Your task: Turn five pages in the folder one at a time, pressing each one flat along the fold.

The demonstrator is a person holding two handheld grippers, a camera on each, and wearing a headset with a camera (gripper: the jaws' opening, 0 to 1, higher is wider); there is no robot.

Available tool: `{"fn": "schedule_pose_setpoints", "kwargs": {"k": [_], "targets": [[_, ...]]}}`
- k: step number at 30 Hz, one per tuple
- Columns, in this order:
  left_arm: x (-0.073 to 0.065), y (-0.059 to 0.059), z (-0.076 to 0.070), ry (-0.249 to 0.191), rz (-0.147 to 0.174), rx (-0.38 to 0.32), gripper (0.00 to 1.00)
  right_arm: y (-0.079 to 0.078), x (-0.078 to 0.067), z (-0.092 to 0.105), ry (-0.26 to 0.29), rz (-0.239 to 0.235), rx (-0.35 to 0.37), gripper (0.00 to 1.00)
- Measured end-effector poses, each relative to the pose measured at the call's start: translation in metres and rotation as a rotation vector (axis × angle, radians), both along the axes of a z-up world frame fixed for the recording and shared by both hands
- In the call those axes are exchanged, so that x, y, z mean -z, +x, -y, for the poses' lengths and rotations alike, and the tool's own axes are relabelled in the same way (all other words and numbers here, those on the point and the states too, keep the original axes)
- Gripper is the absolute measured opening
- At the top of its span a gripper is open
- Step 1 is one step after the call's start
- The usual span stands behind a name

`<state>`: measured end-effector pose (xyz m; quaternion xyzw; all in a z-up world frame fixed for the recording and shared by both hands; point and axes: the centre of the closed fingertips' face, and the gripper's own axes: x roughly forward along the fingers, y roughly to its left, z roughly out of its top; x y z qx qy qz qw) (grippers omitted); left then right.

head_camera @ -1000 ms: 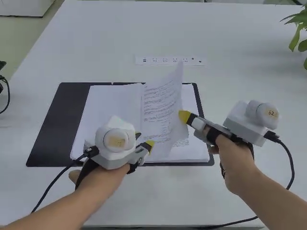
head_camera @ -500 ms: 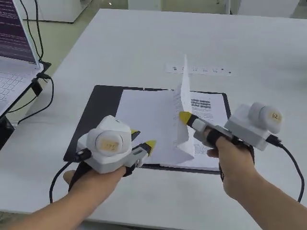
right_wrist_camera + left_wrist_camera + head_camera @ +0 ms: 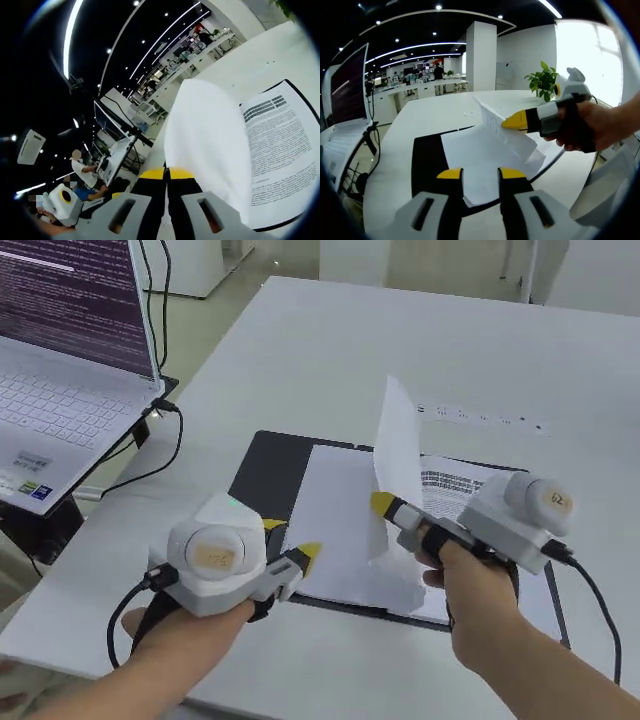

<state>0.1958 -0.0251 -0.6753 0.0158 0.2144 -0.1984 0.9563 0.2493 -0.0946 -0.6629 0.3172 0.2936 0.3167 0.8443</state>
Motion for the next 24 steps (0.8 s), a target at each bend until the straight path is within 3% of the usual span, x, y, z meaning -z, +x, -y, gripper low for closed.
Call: {"fn": "schedule_pose_setpoints", "kwargs": {"k": [9, 17, 22, 24], "targets": [[0.0, -0.006, -0.03, -0.012, -0.007, -0.049, 0.26, 0.011, 0.035, -0.036, -0.028, -0.076, -0.018, 0.0], [-0.003, -0.012, -0.048, -0.024, -0.007, -0.074, 0.26, 0.01, 0.067, -0.061, -0.062, -0.144, -0.027, 0.0], [-0.001, -0.018, -0.059, -0.026, -0.014, -0.088, 0.26, 0.01, 0.093, -0.072, -0.066, -0.231, 0.0, 0.0], [0.002, -0.019, -0.062, -0.028, -0.024, -0.09, 0.25, 0.01, 0.099, -0.075, -0.073, -0.241, 0.007, 0.0]]}}
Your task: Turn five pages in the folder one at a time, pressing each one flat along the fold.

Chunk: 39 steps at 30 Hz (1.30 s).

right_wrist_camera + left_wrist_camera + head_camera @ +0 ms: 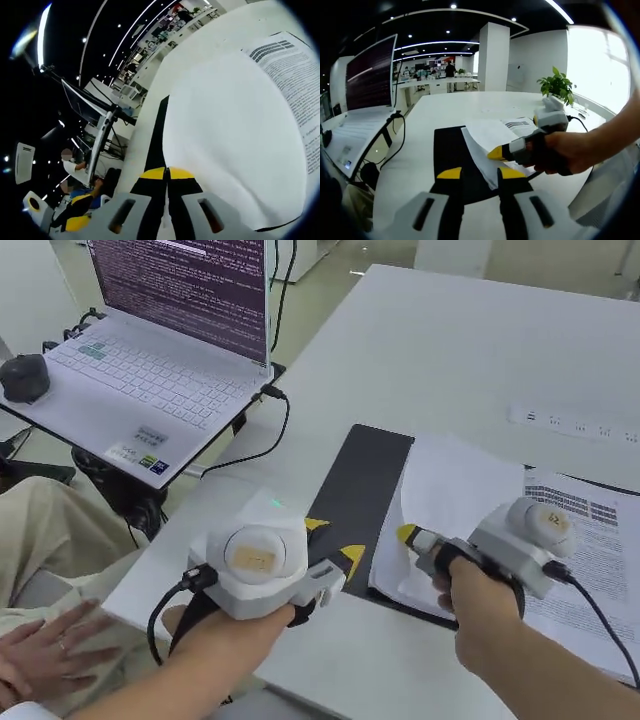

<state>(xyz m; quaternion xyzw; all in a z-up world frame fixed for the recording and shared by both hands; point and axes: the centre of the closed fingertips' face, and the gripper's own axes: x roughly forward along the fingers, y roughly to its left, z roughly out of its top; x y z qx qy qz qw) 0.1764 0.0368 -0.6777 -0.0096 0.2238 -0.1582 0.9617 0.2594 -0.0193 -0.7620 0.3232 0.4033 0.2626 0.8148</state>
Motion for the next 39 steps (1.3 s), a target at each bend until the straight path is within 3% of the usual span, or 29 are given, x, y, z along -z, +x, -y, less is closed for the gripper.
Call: {"fn": "schedule_pose_setpoints", "kwargs": {"k": [9, 17, 23, 25, 28, 30, 33, 39], "targets": [[0.008, 0.0, 0.003, -0.002, -0.02, 0.015, 0.26, 0.002, 0.025, -0.004, 0.002, -0.092, 0.052, 0.0], [0.012, 0.004, 0.01, -0.005, -0.032, 0.029, 0.26, 0.001, 0.033, -0.004, 0.007, -0.098, 0.069, 0.0], [0.02, 0.006, 0.013, 0.003, -0.05, 0.039, 0.26, 0.0, 0.027, -0.006, 0.057, -0.073, 0.052, 0.03], [0.022, 0.007, 0.014, 0.005, -0.054, 0.043, 0.26, -0.002, 0.022, -0.01, 0.112, -0.081, 0.047, 0.06], [0.027, 0.008, 0.017, 0.011, -0.065, 0.053, 0.26, -0.008, 0.019, -0.014, 0.12, -0.074, 0.002, 0.05], [0.03, 0.009, 0.021, 0.014, -0.075, 0.061, 0.26, -0.011, 0.017, -0.013, 0.122, -0.066, -0.005, 0.06], [0.038, 0.014, 0.029, 0.02, -0.092, 0.077, 0.25, -0.014, 0.01, -0.009, 0.173, -0.073, -0.015, 0.06], [0.05, 0.026, 0.053, 0.025, -0.108, 0.109, 0.25, -0.015, -0.003, 0.011, 0.155, -0.01, -0.067, 0.07]]}}
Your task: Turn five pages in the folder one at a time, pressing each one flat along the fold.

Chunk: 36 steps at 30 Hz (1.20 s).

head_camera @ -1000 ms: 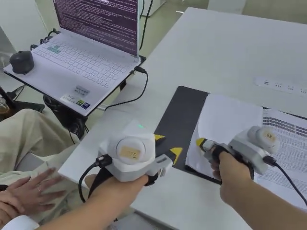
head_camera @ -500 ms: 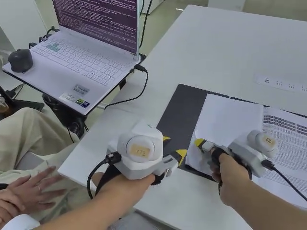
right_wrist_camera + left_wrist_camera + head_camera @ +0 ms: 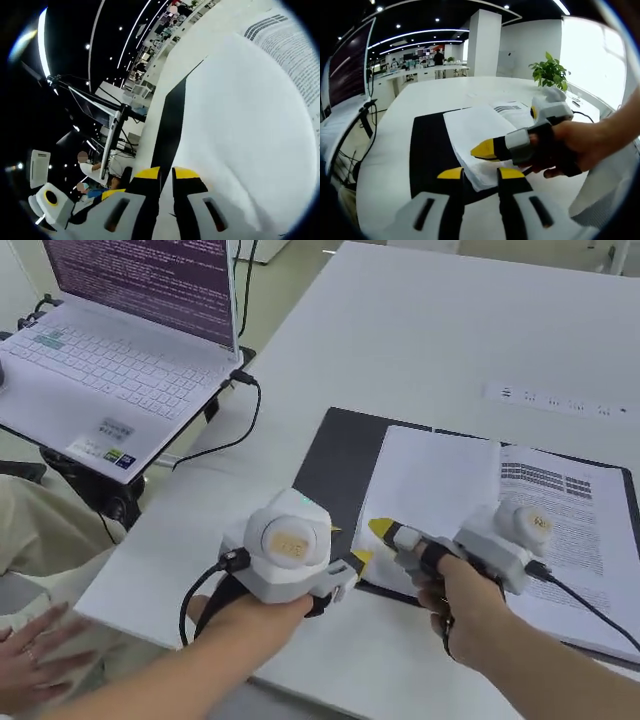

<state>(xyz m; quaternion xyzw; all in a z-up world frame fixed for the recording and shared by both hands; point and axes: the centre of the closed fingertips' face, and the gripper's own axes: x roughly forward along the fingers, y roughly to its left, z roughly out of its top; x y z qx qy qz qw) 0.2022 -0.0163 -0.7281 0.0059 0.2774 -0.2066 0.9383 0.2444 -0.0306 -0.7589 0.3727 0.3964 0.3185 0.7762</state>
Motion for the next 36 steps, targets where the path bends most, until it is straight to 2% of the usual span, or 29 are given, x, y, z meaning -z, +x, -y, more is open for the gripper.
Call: {"fn": "schedule_pose_setpoints", "kwargs": {"k": [3, 5, 7, 10, 13, 18, 19, 20, 22, 25, 29, 34, 36], "targets": [[0.01, 0.006, 0.013, 0.008, -0.013, 0.023, 0.24, 0.003, -0.003, 0.015, -0.017, 0.022, -0.011, 0.07], [0.014, 0.008, 0.019, 0.012, -0.015, 0.03, 0.23, 0.006, -0.007, 0.027, -0.03, 0.056, -0.018, 0.06], [0.025, 0.012, 0.025, 0.019, -0.029, 0.028, 0.24, 0.008, -0.007, 0.037, -0.049, 0.072, -0.031, 0.06], [0.035, 0.013, 0.028, 0.027, -0.046, 0.02, 0.24, 0.014, -0.006, 0.054, -0.076, 0.088, -0.042, 0.05], [0.043, 0.012, 0.028, 0.036, -0.06, 0.008, 0.24, 0.021, -0.006, 0.071, -0.084, 0.092, -0.021, 0.04], [0.063, 0.003, 0.024, 0.068, -0.111, 0.002, 0.25, 0.04, -0.004, 0.092, -0.11, 0.102, 0.001, 0.03], [0.059, 0.004, 0.023, 0.094, -0.062, 0.013, 0.24, 0.044, -0.005, 0.095, -0.114, 0.109, 0.005, 0.03], [0.059, 0.004, 0.024, 0.096, -0.051, 0.026, 0.24, 0.047, -0.006, 0.097, -0.115, 0.112, 0.007, 0.02], [0.059, 0.004, 0.024, 0.092, -0.055, 0.02, 0.24, 0.051, -0.007, 0.1, -0.126, 0.115, 0.011, 0.02], [0.06, 0.003, 0.024, 0.112, -0.04, 0.031, 0.24, 0.057, -0.009, 0.104, -0.151, 0.127, 0.011, 0.01], [0.061, 0.004, 0.023, 0.107, -0.031, 0.031, 0.25, 0.065, -0.01, 0.109, -0.154, 0.137, 0.02, 0.0], [0.063, 0.006, 0.022, 0.104, -0.031, 0.029, 0.25, 0.073, -0.007, 0.114, -0.163, 0.131, 0.044, 0.0], [0.064, 0.006, 0.022, 0.104, -0.03, 0.027, 0.25, 0.083, -0.001, 0.119, -0.165, 0.127, 0.053, 0.0]]}}
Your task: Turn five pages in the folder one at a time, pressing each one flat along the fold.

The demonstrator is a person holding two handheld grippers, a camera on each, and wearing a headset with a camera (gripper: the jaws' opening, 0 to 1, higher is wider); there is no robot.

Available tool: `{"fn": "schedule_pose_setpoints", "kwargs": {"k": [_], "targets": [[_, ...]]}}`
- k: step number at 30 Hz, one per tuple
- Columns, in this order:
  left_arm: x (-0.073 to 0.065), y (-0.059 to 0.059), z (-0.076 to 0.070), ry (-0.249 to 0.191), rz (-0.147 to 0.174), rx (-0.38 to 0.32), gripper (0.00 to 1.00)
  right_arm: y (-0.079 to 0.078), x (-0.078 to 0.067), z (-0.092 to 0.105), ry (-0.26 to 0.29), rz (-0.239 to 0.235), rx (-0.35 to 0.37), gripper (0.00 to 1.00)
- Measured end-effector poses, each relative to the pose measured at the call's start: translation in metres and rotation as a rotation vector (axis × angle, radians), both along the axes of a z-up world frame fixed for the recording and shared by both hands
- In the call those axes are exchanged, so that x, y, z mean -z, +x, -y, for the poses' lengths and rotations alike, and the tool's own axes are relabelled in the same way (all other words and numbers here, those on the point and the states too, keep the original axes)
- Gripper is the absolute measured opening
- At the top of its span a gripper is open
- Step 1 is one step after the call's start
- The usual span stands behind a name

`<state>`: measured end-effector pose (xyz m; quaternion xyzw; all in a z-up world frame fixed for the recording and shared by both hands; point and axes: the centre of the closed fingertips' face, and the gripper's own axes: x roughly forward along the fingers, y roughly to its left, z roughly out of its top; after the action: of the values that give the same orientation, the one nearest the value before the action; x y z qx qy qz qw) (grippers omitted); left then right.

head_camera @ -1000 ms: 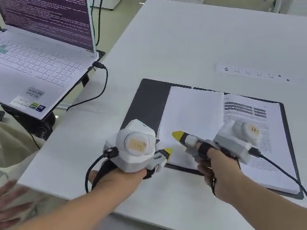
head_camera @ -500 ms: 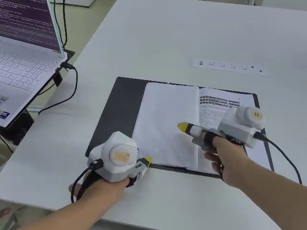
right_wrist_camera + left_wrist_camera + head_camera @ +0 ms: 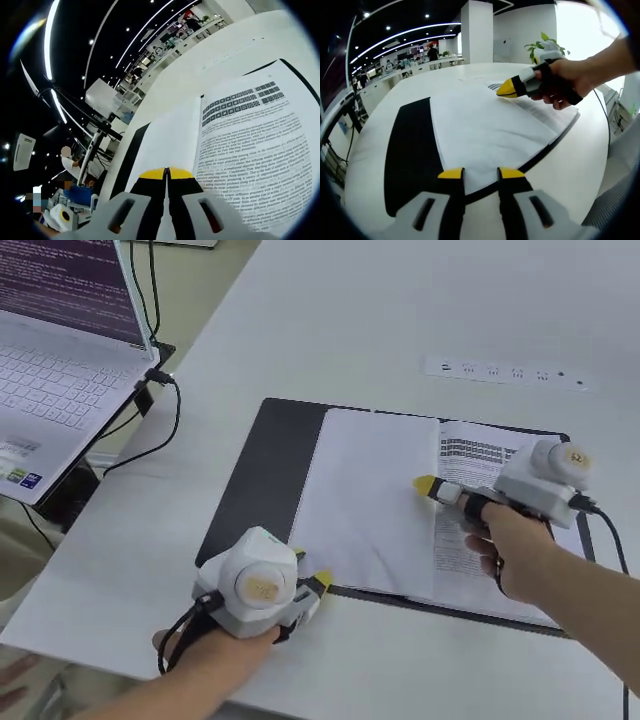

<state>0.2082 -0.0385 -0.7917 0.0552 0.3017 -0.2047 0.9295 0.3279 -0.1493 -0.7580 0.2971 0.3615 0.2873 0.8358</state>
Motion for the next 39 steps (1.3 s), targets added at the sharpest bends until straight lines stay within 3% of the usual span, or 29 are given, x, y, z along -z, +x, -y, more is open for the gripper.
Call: {"fn": "schedule_pose_setpoints", "kwargs": {"k": [4, 6, 17, 25, 39], "targets": [[0.0, 0.0, 0.0, -0.002, 0.004, -0.005, 0.24, 0.016, 0.01, 0.011, -0.012, 0.006, 0.023, 0.0], [0.0, 0.0, 0.0, -0.003, 0.006, -0.006, 0.24, 0.023, 0.012, 0.013, 0.007, 0.003, 0.029, 0.0], [0.0, 0.001, -0.001, -0.007, 0.015, -0.018, 0.23, 0.057, 0.019, 0.019, 0.023, 0.046, 0.083, 0.0], [0.0, 0.001, -0.001, -0.01, 0.02, -0.023, 0.23, 0.079, 0.02, 0.021, 0.051, 0.047, 0.136, 0.0], [-0.002, 0.0, -0.001, -0.017, 0.031, -0.034, 0.23, 0.119, 0.022, 0.019, 0.02, 0.065, 0.165, 0.0]]}}
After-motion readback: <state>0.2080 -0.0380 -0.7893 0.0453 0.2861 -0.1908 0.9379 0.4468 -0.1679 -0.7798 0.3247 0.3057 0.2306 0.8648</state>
